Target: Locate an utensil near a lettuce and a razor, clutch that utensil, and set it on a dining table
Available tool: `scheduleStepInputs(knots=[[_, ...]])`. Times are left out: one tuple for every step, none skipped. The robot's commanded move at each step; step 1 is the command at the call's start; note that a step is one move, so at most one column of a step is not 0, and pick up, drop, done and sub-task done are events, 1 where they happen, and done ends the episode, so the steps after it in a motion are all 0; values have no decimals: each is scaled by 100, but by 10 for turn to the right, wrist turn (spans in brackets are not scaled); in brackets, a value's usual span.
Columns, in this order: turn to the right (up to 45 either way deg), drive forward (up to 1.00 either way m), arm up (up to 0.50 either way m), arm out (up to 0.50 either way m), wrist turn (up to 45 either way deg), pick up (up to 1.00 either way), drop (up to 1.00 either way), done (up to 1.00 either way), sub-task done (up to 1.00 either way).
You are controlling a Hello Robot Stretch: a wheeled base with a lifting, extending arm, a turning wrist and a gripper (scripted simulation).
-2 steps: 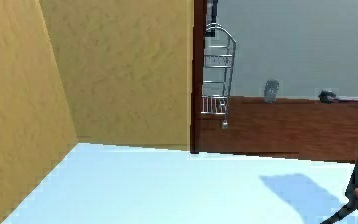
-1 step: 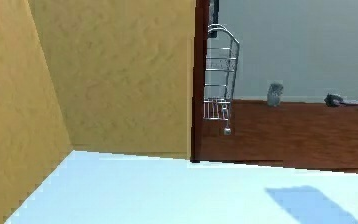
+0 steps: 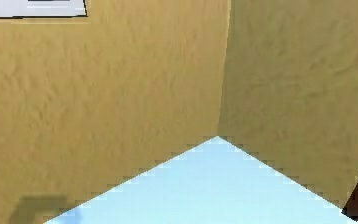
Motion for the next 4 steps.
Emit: scheduleStepInputs(knots=[[-360,0,0,0,0,0,0,0,0],[0,90,0,0,0,0,0,0,0],[-450,0,0,0,0,0,0,0,0],[-450,0,0,0,0,0,0,0,0]])
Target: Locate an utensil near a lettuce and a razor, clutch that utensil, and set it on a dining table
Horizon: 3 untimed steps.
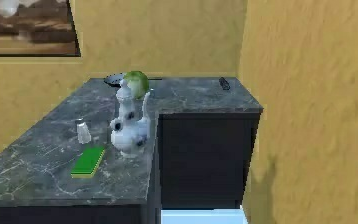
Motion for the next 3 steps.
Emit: scheduleStepInputs(knots=[[-450,0,0,0,0,0,0,0,0],[-450,0,0,0,0,0,0,0,0],[0,75,0,0,0,0,0,0,0]])
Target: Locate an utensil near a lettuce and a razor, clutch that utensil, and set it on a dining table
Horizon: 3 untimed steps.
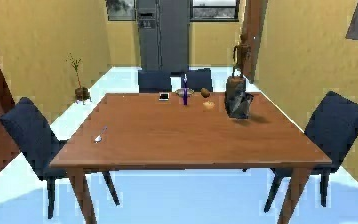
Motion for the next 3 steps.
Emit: scheduleStepInputs(knots=[[420,0,0,0,0,0,0,0,0],[0,40,0,0,0,0,0,0,0],[450,0,0,0,0,0,0,0,0]])
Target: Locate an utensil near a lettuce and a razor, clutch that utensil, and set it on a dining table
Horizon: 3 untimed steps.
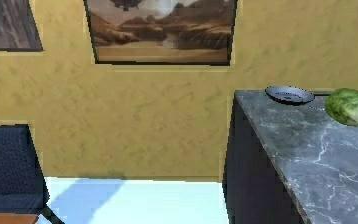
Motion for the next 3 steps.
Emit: scheduleStepInputs(knots=[[30,0,0,0,0,0,0,0,0],[0,60,0,0,0,0,0,0,0],[-420,0,0,0,0,0,0,0,0]])
